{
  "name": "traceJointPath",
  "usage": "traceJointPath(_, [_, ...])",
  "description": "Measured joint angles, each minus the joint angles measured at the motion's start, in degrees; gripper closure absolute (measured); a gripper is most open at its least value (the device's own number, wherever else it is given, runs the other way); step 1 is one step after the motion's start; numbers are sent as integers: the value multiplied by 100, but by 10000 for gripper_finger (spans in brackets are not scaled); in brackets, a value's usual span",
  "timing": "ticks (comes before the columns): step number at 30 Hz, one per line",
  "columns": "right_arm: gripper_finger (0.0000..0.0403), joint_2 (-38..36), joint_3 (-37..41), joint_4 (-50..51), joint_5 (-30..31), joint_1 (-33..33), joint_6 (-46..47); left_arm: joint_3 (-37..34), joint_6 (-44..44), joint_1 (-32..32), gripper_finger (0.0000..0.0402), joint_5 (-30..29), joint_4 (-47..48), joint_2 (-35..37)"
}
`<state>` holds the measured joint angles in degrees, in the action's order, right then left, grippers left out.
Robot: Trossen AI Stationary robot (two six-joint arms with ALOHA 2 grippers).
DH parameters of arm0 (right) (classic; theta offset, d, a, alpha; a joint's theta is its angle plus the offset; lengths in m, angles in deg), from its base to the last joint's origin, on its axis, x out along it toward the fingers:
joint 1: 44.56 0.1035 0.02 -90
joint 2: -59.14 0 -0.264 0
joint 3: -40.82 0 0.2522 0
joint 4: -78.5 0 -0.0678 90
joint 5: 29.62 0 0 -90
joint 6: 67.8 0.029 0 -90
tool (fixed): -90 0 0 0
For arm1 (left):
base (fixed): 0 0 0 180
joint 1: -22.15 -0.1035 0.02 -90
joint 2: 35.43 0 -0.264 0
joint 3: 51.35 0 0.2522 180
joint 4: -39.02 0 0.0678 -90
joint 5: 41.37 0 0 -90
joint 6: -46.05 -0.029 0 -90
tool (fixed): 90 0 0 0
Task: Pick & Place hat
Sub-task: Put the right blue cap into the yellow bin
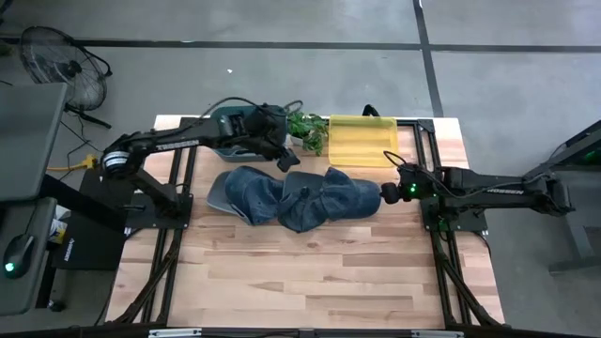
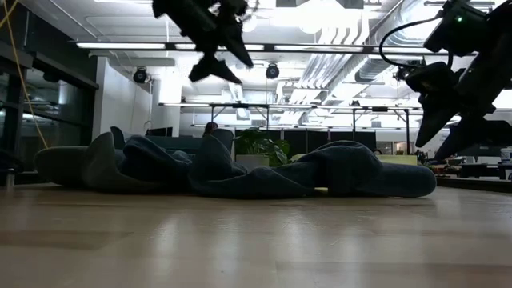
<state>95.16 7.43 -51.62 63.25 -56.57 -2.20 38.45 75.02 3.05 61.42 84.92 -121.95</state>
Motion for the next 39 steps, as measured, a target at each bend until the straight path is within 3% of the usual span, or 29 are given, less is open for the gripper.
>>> traceJointPath(7, [208, 151, 181, -279, -56, 0, 171, -4, 132, 84, 188, 254, -438, -281])
traceJointPath(17, [208, 182, 1326, -2519, -79, 2, 631, -7, 169, 126, 188, 365, -615, -391])
traceJointPath(23, [208, 184, 1683, -3293, -308, 2, 598, -7, 166, 126, 188, 367, -626, -391])
traceJointPath(39, [216, 184, 1696, -3731, -143, -2, 259, -5, 280, 124, 188, 472, -910, -391])
